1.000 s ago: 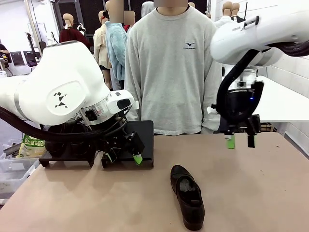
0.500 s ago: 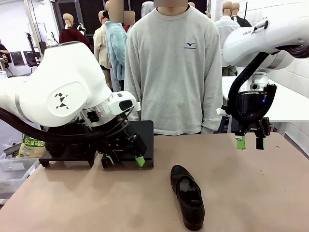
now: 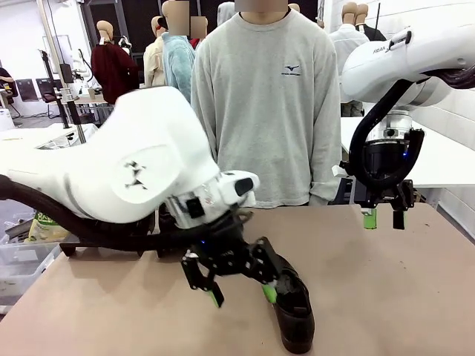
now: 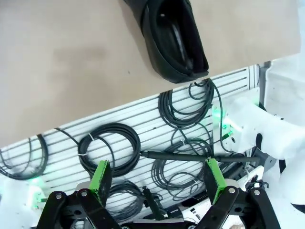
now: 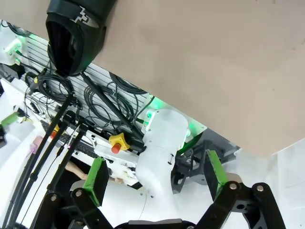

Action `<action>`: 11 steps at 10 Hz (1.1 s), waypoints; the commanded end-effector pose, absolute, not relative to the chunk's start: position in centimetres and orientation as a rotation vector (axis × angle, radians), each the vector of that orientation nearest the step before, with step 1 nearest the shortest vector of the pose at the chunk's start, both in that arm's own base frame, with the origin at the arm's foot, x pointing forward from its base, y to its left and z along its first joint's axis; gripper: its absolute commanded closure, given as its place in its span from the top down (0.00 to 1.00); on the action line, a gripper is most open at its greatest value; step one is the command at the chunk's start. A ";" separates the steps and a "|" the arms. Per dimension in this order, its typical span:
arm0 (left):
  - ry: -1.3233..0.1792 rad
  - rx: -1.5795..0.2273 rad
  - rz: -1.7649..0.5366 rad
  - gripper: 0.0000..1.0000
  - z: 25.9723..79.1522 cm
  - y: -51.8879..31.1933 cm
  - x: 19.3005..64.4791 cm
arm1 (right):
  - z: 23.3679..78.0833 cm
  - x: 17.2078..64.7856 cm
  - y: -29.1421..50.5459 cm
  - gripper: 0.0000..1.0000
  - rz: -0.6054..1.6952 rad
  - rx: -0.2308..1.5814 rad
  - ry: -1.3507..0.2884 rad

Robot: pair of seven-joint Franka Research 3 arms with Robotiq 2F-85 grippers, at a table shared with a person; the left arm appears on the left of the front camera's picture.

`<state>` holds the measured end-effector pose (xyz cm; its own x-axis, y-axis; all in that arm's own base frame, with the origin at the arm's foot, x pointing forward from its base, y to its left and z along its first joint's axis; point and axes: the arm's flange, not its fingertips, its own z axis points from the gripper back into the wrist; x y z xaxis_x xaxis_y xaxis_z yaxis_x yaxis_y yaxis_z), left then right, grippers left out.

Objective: Organize the shoes by placing them on the stand.
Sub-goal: Place the Shoe from the middle of the table onto the Shoes Stand.

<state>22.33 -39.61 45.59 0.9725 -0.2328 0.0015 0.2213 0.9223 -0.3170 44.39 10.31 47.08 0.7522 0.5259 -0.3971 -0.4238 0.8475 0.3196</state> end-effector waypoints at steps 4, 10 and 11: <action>-0.139 -0.081 0.035 1.00 41.0 -46.4 24.9 | 47.2 44.5 10.3 1.00 0.523 0.214 0.496; -0.222 -0.088 0.156 1.00 40.8 -45.4 27.6 | 47.2 44.5 10.3 1.00 0.523 0.214 0.496; -0.222 -0.088 0.156 1.00 40.8 -45.4 27.6 | 47.2 44.5 10.3 1.00 0.523 0.214 0.496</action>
